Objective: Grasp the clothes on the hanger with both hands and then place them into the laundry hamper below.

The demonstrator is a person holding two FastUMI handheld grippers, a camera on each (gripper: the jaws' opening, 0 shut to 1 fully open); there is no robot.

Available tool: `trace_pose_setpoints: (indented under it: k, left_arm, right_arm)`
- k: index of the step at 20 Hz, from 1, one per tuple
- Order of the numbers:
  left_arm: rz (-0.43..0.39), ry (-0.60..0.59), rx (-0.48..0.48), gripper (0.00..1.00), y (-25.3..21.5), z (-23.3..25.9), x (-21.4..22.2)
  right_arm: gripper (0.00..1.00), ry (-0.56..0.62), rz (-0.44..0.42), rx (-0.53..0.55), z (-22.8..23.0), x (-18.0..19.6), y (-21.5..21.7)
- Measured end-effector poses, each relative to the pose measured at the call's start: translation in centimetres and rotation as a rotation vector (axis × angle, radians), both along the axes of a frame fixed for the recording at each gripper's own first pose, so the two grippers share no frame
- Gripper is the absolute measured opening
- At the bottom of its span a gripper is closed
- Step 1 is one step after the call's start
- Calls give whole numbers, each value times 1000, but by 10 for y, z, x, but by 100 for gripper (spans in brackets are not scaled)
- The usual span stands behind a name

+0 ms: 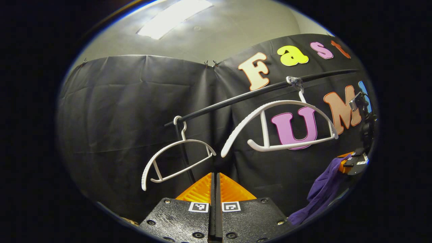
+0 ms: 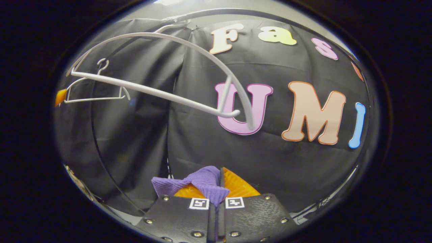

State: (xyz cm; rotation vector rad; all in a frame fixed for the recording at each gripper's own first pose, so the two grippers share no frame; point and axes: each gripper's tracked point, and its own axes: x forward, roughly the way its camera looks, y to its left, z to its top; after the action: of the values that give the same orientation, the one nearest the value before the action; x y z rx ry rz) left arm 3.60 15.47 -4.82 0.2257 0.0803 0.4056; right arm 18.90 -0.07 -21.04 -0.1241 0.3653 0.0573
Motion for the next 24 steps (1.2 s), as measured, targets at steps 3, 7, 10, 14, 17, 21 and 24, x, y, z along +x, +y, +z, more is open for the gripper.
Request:
trace_pose_setpoints:
  k: [3,7,10,14,17,21,24]
  left_arm:
    - [5,2,-9,0,1,-3,-4]
    - [1,-3,-17,0,0,-3,-10]
    - [-15,-8,-29,0,-4,-3,-11]
    - [-33,-12,-35,0,-9,-3,-11]
    - [-45,-18,-50,0,-12,-3,-10]
    - [-45,-22,-61,0,-10,-3,-11]
    - [-47,-20,-69,0,-10,-5,-11]
  right_arm:
    - [2,29,35,3,-12,-9,15]
    - [4,115,73,12,-46,-25,32]
    - [4,207,94,-6,-77,-41,41]
    - [4,329,104,-31,-106,-52,43]
    - [4,417,114,-52,-128,-63,42]
    - [7,484,118,-83,-145,-73,44]
    - [8,522,113,-99,-155,-79,39]
